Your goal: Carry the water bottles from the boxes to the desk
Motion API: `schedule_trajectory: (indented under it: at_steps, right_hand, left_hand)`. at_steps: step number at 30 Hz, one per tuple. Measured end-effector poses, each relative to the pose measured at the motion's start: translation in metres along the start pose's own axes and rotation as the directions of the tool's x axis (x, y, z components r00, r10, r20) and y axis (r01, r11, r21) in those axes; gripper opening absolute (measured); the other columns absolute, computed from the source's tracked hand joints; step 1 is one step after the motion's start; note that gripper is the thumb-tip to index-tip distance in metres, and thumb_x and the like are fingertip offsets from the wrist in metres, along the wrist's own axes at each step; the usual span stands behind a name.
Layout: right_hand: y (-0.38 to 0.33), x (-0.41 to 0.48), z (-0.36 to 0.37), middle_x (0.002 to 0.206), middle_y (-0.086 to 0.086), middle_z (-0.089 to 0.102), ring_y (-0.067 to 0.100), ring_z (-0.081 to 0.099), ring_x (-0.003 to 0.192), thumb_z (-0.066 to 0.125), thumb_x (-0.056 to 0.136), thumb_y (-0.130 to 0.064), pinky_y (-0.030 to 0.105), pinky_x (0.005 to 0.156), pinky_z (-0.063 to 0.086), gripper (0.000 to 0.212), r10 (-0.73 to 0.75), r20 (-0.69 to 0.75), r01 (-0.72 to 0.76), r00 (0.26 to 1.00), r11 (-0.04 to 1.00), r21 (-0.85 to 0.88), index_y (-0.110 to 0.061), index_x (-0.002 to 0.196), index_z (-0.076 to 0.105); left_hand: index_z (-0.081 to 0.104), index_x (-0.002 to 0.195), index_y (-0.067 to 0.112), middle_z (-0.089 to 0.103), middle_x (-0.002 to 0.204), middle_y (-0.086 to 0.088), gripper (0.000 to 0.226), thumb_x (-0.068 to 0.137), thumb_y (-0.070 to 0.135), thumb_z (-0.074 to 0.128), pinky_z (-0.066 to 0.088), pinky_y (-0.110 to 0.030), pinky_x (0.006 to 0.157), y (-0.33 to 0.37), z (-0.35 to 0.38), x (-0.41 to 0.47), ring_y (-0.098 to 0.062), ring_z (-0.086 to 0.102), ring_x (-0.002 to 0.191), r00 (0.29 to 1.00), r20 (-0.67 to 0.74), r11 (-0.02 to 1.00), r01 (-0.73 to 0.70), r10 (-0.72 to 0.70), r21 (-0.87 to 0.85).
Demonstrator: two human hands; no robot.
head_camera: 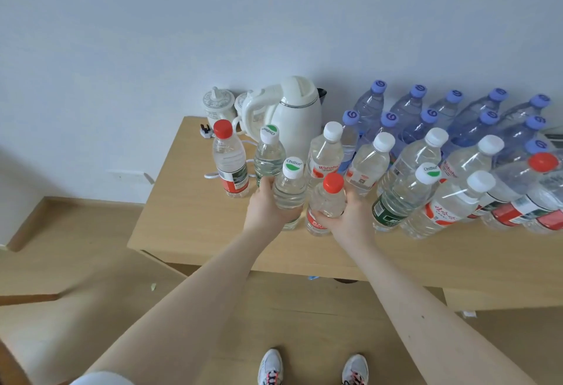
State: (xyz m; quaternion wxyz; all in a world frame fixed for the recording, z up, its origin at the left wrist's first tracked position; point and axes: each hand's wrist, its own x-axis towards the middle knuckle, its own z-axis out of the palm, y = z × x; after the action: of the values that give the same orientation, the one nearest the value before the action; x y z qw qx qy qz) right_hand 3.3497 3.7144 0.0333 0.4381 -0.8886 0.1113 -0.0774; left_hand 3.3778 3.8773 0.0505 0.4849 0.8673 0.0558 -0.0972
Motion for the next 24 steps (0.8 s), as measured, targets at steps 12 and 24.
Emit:
schedule_trajectory:
  at_steps: [12, 24]
  right_hand:
    - [-0.007, -0.021, -0.022, 0.147, 0.0, 0.041, 0.017, 0.039, 0.133, 0.079, 0.079, -0.028, 0.024, 0.103, 0.031, 0.092, -0.031, 0.086, 0.034, 0.996, 0.999, -0.038, -0.016, 0.15, 0.022]
    - [-0.011, -0.068, -0.144, 0.151, 0.004, 0.037, 0.02, 0.034, 0.138, 0.058, 0.095, -0.035, 0.032, 0.109, 0.031, 0.069, -0.208, 0.059, 0.213, 0.976, 0.97, -0.12, -0.013, 0.151, 0.025]
  left_hand:
    - [0.028, 0.141, 0.001, 0.043, 0.139, -0.015, 0.081, 0.085, 0.04, 0.07, 0.043, -0.033, 0.088, -0.021, 0.003, -0.027, -0.03, 0.047, 0.123, 0.961, 0.091, 0.932, 0.227, -0.262, 0.282]
    - [0.042, 0.134, 0.012, 0.058, 0.117, -0.006, 0.056, 0.091, 0.044, 0.058, 0.053, -0.038, 0.083, 0.098, 0.031, -0.11, -0.025, 0.061, 0.099, 0.989, 0.149, 0.868, -0.06, -0.016, 0.493]
